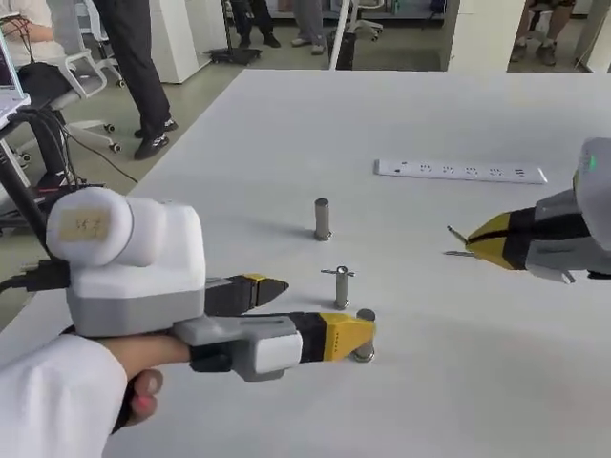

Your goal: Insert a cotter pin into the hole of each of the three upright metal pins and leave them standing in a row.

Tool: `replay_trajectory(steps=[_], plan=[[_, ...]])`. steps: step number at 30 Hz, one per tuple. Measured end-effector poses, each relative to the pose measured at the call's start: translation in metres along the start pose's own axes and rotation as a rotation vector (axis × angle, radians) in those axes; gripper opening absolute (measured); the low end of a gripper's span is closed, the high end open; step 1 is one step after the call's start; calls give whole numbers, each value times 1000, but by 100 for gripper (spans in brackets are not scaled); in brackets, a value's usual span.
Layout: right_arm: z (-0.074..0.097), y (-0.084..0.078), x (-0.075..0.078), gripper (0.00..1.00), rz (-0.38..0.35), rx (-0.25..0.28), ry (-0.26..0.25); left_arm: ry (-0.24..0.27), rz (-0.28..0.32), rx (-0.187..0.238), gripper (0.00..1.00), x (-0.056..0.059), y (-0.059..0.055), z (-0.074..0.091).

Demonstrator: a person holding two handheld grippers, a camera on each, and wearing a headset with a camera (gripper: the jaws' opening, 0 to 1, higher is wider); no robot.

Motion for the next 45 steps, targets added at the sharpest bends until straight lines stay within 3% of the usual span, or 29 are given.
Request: replay_trajectory(steps=[7, 10, 14, 17, 23, 28, 37, 45], plan=[[1, 15, -9, 0, 21, 65, -10, -50, 54, 22, 61, 11, 11, -18], [1, 22, -18, 0, 55, 75, -26, -72, 64, 20, 57, 17, 14, -24], [-1, 28, -36, 0, 69, 86, -20, -123, 98, 65, 50, 26, 23, -28], [-2, 34, -48, 0, 80, 96, -21, -126, 117, 76, 46, 26, 26, -31], [-4, 40, -62, 0, 96, 107, -8, -126, 140, 50, 35, 26, 20, -34], [-3, 44, -60, 0, 154, 95, -51, -132, 164, 42, 29, 26, 15, -35], [-3, 58, -64, 0, 222, 105, -49, -134, 213, 45, 18, 26, 15, -38], [-6, 60, -67, 0, 210, 112, -38, -102, 188, 28, 10, 22, 12, -38]])
Point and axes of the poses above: the centre of the closed fingertips' face, and the gripper's own axes: z roughly backward along the fingers, x roughly to its right, y roughly out of its top, the point moved 4 cm from there along z, roughly backward along the fingers, and after that the axes turned 3 degrees about z, right-handed, at the moved point
